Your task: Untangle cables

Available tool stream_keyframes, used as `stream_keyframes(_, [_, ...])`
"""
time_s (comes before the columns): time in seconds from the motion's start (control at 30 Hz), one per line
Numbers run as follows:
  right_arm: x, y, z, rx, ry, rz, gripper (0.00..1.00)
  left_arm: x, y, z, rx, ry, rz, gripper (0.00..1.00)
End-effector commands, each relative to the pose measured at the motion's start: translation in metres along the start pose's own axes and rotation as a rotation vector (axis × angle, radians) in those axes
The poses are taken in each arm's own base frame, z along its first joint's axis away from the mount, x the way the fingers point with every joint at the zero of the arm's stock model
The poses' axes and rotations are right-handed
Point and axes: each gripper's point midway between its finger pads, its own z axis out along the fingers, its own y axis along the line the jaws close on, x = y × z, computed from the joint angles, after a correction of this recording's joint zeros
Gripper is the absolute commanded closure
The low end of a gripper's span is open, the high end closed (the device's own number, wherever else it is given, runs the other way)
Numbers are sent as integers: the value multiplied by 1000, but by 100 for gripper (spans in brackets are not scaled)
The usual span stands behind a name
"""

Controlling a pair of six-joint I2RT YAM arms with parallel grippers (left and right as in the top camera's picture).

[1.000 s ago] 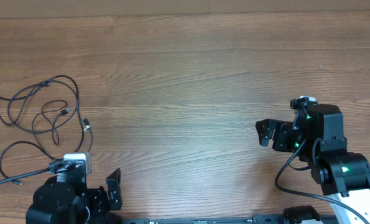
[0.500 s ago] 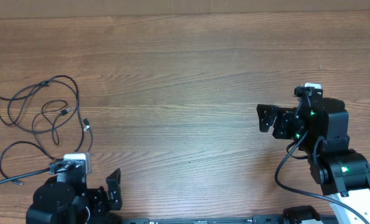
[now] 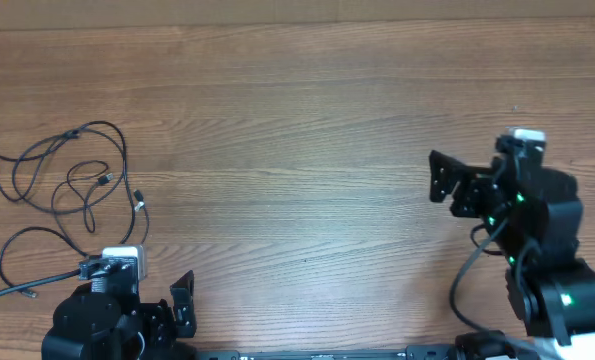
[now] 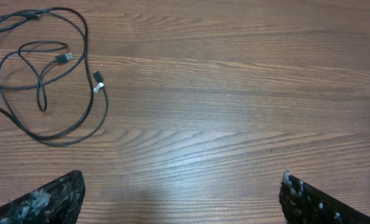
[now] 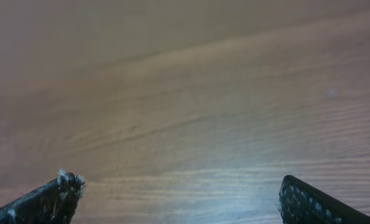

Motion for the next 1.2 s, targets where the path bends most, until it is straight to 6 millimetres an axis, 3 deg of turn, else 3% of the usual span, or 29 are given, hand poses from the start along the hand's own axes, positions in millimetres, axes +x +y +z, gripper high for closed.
stream_keyframes(0.0, [-10,-9,-15,52,-77,-7,0,0,2,0,-12,-3,-9,0])
stream_keyframes(0.33, [-10,-9,-22,-33,-339,8,0,0,2,0,-12,-3,-9,0])
stream_keyframes(0.6, [16,-7,-19,-146,-542,0,0,0,2,0,-12,-3,-9,0])
stream_keyframes(0.8, [29,-10,-17,-171,-625,-2,0,0,2,0,-12,-3,-9,0])
stream_keyframes(1.17, [27,-11,-35,-193,-722,-2,0,0,2,0,-12,-3,-9,1])
